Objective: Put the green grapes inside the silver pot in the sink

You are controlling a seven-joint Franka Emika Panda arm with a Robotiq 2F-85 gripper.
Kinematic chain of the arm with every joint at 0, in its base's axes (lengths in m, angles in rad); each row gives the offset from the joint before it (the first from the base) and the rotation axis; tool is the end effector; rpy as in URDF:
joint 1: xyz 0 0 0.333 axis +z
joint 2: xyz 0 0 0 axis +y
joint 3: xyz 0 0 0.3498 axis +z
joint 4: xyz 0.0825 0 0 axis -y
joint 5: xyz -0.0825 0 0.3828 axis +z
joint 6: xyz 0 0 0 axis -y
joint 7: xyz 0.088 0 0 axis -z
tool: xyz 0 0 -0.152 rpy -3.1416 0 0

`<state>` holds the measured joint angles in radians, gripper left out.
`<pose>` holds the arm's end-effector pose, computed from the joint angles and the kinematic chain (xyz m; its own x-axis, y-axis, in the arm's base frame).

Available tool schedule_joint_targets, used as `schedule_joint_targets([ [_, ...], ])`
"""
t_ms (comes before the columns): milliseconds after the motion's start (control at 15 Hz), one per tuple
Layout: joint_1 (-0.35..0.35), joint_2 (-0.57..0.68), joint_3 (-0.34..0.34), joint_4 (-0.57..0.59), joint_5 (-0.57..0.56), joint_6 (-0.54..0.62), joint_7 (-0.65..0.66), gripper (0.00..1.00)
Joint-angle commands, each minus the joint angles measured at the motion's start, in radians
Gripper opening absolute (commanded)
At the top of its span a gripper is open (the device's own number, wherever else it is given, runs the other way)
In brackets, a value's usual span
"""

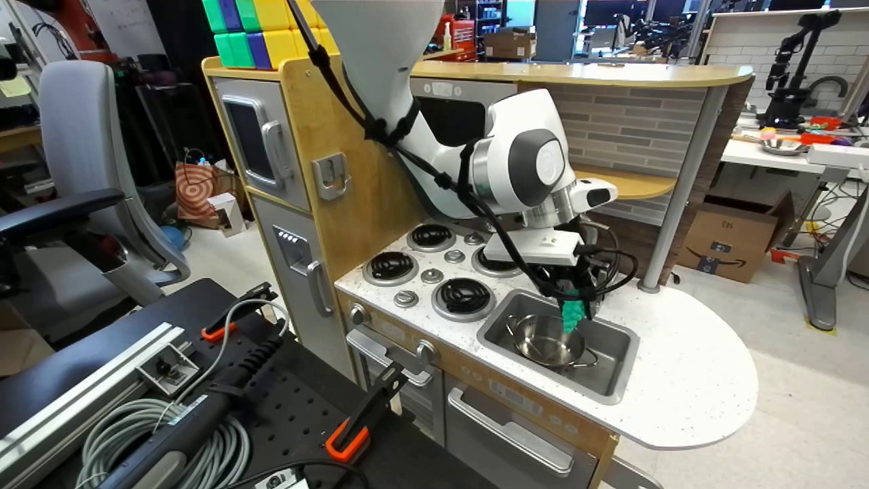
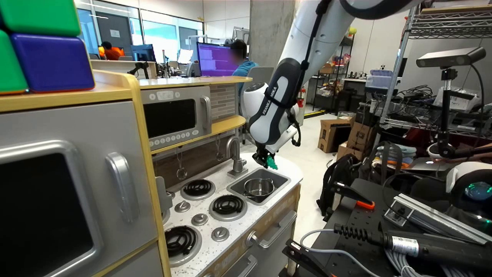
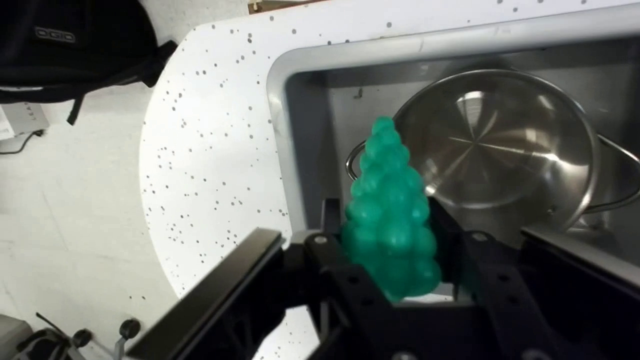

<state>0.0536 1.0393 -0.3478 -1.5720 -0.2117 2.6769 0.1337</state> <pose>0.6973 -0.1792 0.0371 0.9961 -0.0460 0.0757 -0.0718 -0.9193 0.3869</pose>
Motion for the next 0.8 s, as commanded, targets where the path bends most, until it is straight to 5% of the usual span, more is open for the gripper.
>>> schedule_joint_targets([
  [0, 0.013, 0.125, -0.010, 0.224, -0.016, -0.186, 0.049, 0.17],
  [333, 0.005, 0.205, 0.016, 0.380, -0.050, -0.314, 0.023, 0.17],
  [400, 0.001, 0.215, 0.022, 0.401, -0.051, -0.333, 0.018, 0.67],
  [533, -0.003, 0.231, 0.028, 0.432, -0.061, -0.359, 0.012, 0.73],
  [733, -0.008, 0.206, 0.049, 0.403, -0.063, -0.339, -0.008, 0.98],
])
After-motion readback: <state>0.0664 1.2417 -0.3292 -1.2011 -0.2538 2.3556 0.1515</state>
